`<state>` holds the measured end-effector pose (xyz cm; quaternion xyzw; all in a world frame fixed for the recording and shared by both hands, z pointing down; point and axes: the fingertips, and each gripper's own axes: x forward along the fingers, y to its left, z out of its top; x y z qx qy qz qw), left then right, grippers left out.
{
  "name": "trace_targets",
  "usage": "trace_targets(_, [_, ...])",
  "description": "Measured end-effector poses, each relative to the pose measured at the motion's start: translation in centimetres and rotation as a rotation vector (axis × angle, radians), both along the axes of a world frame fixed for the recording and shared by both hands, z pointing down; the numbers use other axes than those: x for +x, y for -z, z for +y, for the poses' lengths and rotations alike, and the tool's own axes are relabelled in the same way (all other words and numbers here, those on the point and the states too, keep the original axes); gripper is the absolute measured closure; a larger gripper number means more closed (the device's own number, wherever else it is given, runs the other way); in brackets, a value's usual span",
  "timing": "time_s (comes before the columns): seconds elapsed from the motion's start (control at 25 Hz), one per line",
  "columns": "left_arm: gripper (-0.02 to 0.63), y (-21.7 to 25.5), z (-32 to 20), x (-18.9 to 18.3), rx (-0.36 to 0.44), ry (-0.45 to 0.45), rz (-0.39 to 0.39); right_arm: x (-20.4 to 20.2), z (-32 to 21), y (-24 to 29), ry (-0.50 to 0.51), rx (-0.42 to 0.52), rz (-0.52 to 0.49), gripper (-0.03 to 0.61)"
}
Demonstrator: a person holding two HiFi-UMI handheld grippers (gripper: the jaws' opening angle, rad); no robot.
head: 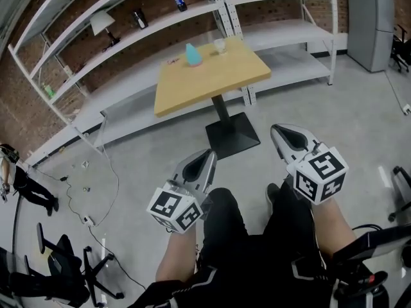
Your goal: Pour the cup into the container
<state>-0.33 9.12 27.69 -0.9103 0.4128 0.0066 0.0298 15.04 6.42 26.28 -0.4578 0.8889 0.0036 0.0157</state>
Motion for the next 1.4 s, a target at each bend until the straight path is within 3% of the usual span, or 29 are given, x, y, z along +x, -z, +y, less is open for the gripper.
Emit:
trace_targets(0.68, [0.612, 0.6, -27.7, -8.1, 0.018, 0.045, 0.016, -7.8, -29.2, 1.5, 0.028, 0.010, 0.016, 0.575])
trace_targets(0.88, [0.612, 2.7, -35.2, -9.2, 0.040, -0.010, 0.035, -9.0, -37.1, 1.7, 0.018, 0.014, 0.020, 0.575])
trace_targets(1.12, [0.612, 3.0, -44.1, -9.2, 0.010, -0.072, 0.019, -8.7, -46.5, 1.5, -0.025, -0.006, 0.010, 0.574])
trace_targets(1.4, [0.612, 4.4, -52.6, -8.7, 0.008, -0.162, -0.030, -9.1, -56.2, 2.0, -0.049, -0.005, 0.046, 0.502])
